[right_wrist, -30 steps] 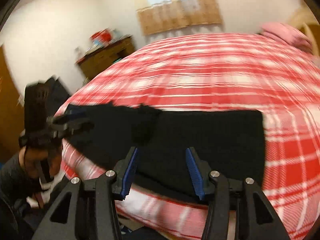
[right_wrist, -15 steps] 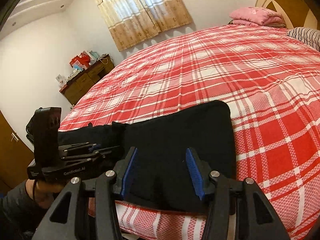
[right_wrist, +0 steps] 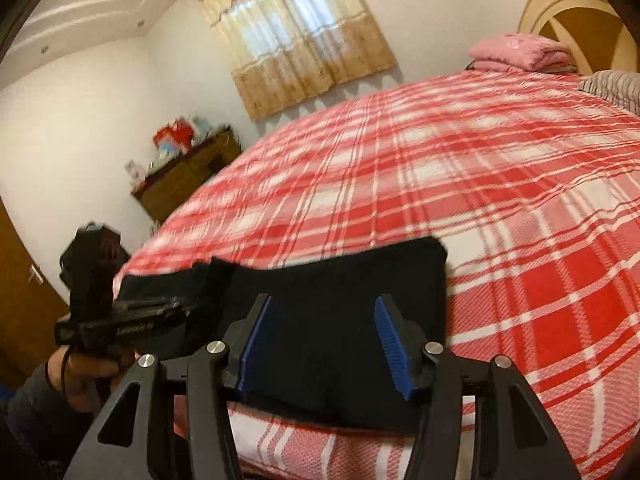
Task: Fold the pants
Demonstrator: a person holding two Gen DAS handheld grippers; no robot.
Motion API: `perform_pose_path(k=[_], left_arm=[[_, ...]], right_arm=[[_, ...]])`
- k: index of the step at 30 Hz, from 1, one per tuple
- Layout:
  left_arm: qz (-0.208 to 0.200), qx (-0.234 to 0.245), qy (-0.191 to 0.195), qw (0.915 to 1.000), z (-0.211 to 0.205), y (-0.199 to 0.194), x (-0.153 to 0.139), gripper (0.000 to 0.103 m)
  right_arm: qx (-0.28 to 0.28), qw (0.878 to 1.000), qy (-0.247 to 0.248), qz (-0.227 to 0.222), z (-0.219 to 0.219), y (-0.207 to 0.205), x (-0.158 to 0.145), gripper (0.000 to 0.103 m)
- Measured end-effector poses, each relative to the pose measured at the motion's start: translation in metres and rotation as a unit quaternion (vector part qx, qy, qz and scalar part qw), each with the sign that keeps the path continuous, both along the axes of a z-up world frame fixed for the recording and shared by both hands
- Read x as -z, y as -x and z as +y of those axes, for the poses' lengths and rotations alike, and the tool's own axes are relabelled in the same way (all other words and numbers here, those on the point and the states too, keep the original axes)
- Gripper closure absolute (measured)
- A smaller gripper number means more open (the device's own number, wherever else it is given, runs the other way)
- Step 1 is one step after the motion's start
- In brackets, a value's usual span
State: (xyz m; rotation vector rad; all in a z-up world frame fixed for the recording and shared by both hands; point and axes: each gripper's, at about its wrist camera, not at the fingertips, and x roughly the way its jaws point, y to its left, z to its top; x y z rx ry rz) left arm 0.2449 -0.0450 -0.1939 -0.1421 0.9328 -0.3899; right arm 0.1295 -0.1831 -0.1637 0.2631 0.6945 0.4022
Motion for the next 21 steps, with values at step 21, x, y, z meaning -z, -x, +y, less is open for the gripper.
perform_pose_path(k=[21], left_arm=[[-0.028,0.003,-0.067,0.9974,-0.008,0.011,0.003,0.050]], right_arm=[[0.033,0.995,0.059,0.070,0.007,-0.057,0.021,0.048]])
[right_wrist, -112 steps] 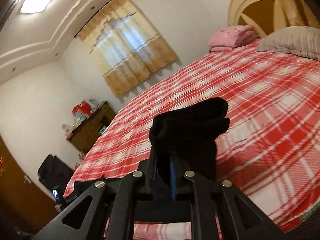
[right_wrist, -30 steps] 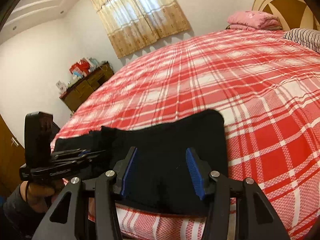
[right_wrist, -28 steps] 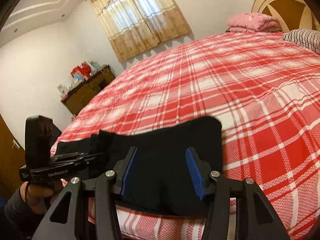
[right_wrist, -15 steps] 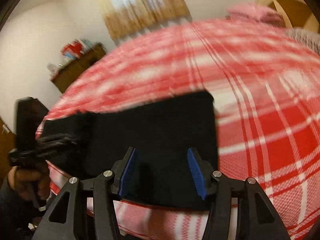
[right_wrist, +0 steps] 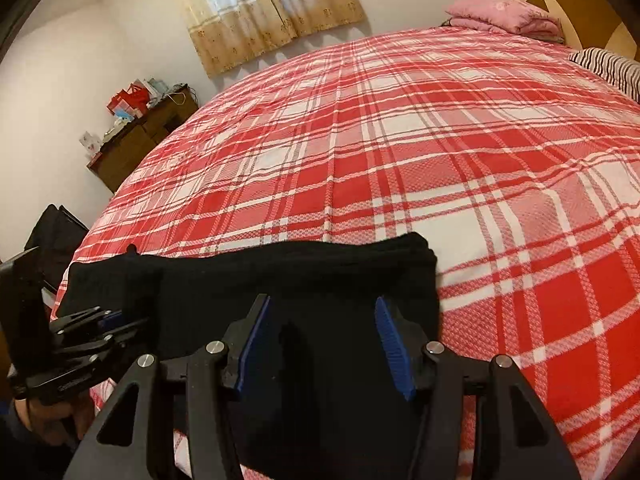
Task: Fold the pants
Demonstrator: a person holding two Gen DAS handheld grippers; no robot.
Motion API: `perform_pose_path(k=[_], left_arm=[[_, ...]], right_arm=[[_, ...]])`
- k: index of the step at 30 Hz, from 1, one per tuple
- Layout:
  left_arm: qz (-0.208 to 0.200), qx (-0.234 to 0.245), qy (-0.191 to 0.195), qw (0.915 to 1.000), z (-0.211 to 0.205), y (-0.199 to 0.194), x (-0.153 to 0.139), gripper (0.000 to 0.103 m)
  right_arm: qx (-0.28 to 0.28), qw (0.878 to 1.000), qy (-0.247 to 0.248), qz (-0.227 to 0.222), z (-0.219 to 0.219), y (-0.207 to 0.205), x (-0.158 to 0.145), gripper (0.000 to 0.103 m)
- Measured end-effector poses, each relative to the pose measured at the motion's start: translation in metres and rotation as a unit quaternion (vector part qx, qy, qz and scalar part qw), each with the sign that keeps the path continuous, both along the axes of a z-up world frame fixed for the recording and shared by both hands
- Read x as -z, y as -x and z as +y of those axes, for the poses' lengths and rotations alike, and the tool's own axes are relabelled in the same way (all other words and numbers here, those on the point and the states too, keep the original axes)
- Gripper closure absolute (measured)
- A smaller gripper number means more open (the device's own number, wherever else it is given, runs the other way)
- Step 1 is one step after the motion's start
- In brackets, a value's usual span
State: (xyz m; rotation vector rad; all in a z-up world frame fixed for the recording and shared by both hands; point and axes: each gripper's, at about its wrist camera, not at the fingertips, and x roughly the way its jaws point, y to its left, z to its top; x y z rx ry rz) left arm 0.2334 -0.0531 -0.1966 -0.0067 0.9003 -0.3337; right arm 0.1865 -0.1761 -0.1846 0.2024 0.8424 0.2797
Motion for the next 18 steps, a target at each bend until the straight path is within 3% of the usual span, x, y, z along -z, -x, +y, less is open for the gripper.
perform_pose_path(k=[1,2,6,11,12,18], left_arm=[[-0.005,-0.003,-0.003,1.0000,0.000,0.002,-0.001,0.040],[-0.011,-0.004,-0.005,0.9999,0.002,0.004,-0.003,0.037],[-0.016,-0.006,-0.005,0.9998,0.010,0.009,-0.006,0.035],[-0.033,-0.017,-0.018,0.9992,0.030,0.020,-0.014,0.031],[-0.037,-0.022,-0.020,0.9989,0.037,0.023,-0.016,0.026],[-0.056,-0.095,-0.054,0.9924,0.111,0.039,-0.024,0.023]], right_arm=[[0.000,1.000,0.011,-0.003,0.003,0.003,-0.003,0.048],[0.003,1.000,0.018,-0.007,0.005,0.005,-0.006,0.048],[0.007,0.999,0.031,-0.032,0.017,0.018,-0.015,0.048],[-0.064,0.997,0.025,-0.045,0.061,0.031,-0.018,0.048],[-0.082,0.995,0.026,-0.044,0.072,0.034,-0.016,0.048],[-0.167,0.984,0.030,-0.051,0.122,0.048,-0.005,0.048]])
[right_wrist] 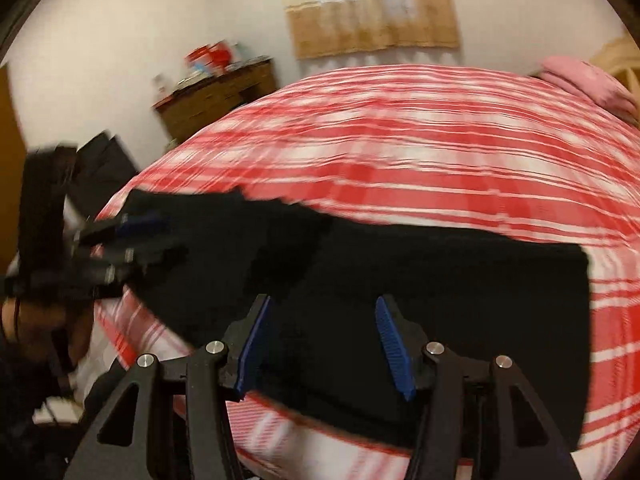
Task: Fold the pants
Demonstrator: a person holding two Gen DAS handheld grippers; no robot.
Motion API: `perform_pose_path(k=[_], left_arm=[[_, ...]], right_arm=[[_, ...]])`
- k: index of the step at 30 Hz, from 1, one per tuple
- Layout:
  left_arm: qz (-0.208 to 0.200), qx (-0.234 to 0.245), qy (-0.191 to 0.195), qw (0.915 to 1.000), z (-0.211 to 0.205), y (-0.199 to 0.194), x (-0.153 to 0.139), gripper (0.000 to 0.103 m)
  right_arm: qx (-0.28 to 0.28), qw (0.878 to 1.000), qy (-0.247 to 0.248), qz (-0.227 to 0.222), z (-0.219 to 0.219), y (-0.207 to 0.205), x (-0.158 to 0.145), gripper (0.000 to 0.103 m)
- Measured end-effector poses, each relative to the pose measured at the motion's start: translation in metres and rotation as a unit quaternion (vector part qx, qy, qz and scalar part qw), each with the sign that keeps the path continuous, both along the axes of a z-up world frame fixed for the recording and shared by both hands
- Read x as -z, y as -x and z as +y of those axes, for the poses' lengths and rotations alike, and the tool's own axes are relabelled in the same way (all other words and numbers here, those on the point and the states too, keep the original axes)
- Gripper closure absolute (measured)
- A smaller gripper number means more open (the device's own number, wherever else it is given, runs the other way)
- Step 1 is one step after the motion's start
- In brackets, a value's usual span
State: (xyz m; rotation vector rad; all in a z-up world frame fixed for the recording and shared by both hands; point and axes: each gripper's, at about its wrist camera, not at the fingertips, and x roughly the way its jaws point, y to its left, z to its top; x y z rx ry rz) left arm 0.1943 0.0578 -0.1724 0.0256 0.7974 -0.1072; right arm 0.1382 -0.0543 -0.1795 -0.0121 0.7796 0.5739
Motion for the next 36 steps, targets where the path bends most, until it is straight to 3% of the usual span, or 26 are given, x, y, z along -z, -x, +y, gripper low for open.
perform_pose_path(k=[4,8,10,13,15,20,27,29,31,36], left_arm=[[-0.007,-0.076,-0.028,0.9966,0.064,0.011,-0.006,0.023],[-0.015,-0.162,-0.036,0.9861,0.126,0.023,-0.009,0.021],[-0.015,-0.183,-0.025,0.9827,0.146,0.025,-0.005,0.016],[0.001,-0.207,0.011,0.9783,0.171,0.021,0.008,0.016],[0.011,-0.209,0.032,0.9774,0.176,0.017,0.017,0.016],[0.006,-0.204,0.017,0.9787,0.173,0.010,0.022,0.016],[0.003,-0.191,0.053,0.9802,0.187,0.009,0.021,0.016],[0.004,-0.189,0.056,0.9804,0.188,0.011,0.020,0.023],[0.006,-0.180,0.062,0.9816,0.187,0.012,0.018,0.037],[0.010,-0.170,0.064,0.9833,0.183,0.015,0.018,0.053]], right_arm=[[-0.049,0.999,0.014,0.003,0.030,0.008,0.012,0.048],[-0.077,0.996,0.053,0.014,0.052,0.010,0.027,0.048],[-0.082,0.994,0.068,-0.002,0.055,0.015,0.024,0.048],[-0.082,0.996,0.046,0.000,0.048,0.019,0.014,0.048],[-0.074,0.996,0.042,-0.011,0.041,0.023,0.006,0.048],[-0.049,0.999,0.014,-0.016,0.021,0.024,-0.001,0.048],[-0.030,1.000,0.002,-0.010,0.011,0.025,0.003,0.047],[-0.033,0.999,0.002,-0.016,0.012,0.026,0.002,0.047],[-0.036,0.999,0.003,-0.020,0.013,0.028,0.002,0.047],[-0.037,0.999,0.003,-0.017,0.014,0.028,0.005,0.047]])
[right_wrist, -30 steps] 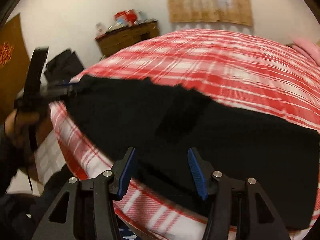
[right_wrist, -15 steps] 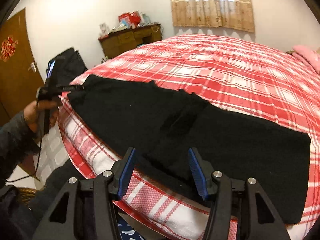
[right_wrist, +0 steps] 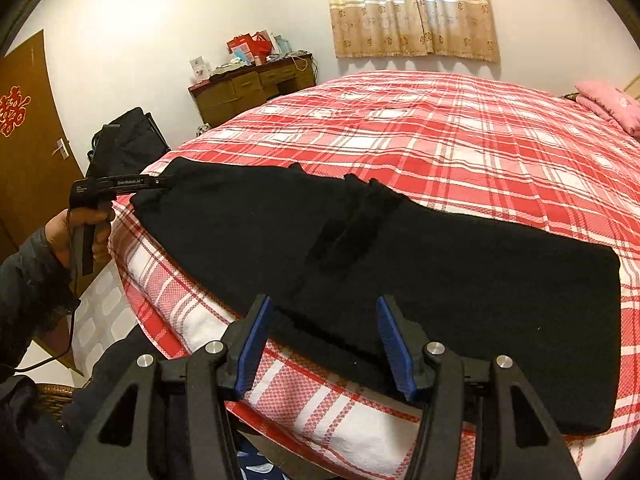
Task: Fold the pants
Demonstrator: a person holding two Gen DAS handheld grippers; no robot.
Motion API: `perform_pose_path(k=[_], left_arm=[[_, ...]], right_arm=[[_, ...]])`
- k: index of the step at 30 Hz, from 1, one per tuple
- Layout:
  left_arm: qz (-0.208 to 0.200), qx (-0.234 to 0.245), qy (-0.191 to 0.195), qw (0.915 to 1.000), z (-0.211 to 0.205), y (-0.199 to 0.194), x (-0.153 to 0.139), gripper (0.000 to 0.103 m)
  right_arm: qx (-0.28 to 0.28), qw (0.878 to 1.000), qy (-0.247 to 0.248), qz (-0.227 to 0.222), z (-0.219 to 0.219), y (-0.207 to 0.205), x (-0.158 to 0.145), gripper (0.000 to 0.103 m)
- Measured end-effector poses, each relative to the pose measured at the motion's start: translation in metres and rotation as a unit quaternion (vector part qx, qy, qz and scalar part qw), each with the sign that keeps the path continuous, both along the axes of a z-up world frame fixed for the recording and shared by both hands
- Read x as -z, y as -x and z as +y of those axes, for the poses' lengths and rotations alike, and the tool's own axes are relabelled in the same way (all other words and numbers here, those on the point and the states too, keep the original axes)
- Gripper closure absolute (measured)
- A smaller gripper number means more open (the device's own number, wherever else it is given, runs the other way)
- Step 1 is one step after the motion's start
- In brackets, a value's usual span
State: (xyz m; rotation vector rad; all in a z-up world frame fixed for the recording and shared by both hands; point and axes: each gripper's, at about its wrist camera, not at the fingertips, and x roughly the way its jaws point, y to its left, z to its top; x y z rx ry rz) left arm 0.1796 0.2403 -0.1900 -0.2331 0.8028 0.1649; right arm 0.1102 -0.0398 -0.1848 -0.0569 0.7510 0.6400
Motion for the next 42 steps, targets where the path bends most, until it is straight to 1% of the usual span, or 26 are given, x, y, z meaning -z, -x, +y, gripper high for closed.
perform_pose_path(k=[2,4,5,6,9,12,17,22,26,28,34,36,42], left_arm=[[-0.001,0.000,0.012,0.9999,0.001,0.001,0.000,0.060],[-0.004,0.000,0.033,0.9995,0.004,0.002,-0.001,0.074],[-0.008,0.000,0.049,0.9987,0.005,0.003,-0.002,0.077],[-0.012,-0.001,0.056,0.9984,0.005,0.004,-0.003,0.079],[-0.023,-0.001,0.061,0.9979,0.002,0.007,-0.006,0.080],[-0.042,-0.005,0.090,0.9950,0.005,0.012,-0.012,0.080],[-0.073,0.007,0.138,0.9877,0.003,0.017,-0.029,0.080],[-0.094,0.023,0.142,0.9851,-0.013,0.018,-0.045,0.080],[-0.105,0.052,0.132,0.9843,-0.034,0.014,-0.060,0.080],[-0.110,0.066,0.133,0.9828,-0.044,0.011,-0.067,0.080],[-0.121,0.119,0.140,0.9756,-0.081,0.004,-0.082,0.081],[-0.123,0.138,0.147,0.9718,-0.096,0.002,-0.087,0.081],[-0.127,0.181,0.151,0.9636,-0.135,-0.002,-0.100,0.081]], right_arm=[[-0.001,1.000,0.001,0.000,0.001,0.000,0.001,0.047],[-0.001,1.000,0.002,-0.001,0.001,0.001,0.002,0.047],[-0.001,1.000,0.002,-0.001,0.001,0.002,0.002,0.047],[-0.001,1.000,0.001,-0.001,0.000,0.002,0.002,0.047],[0.001,1.000,0.000,-0.001,-0.001,0.002,0.002,0.047],[0.007,1.000,-0.001,-0.001,-0.004,0.000,-0.001,0.047],[0.022,1.000,-0.009,-0.002,-0.013,-0.003,-0.007,0.047],[0.036,0.999,-0.009,0.000,-0.020,-0.005,-0.013,0.047],[0.042,0.999,-0.013,0.000,-0.031,-0.002,-0.024,0.047],[0.049,0.999,-0.011,-0.003,-0.039,0.001,-0.030,0.047],[0.067,0.998,-0.011,-0.006,-0.069,0.010,-0.040,0.047],[0.077,0.997,-0.012,-0.006,-0.078,0.012,-0.039,0.047],[0.115,0.993,-0.035,0.012,-0.113,0.006,-0.035,0.047]])
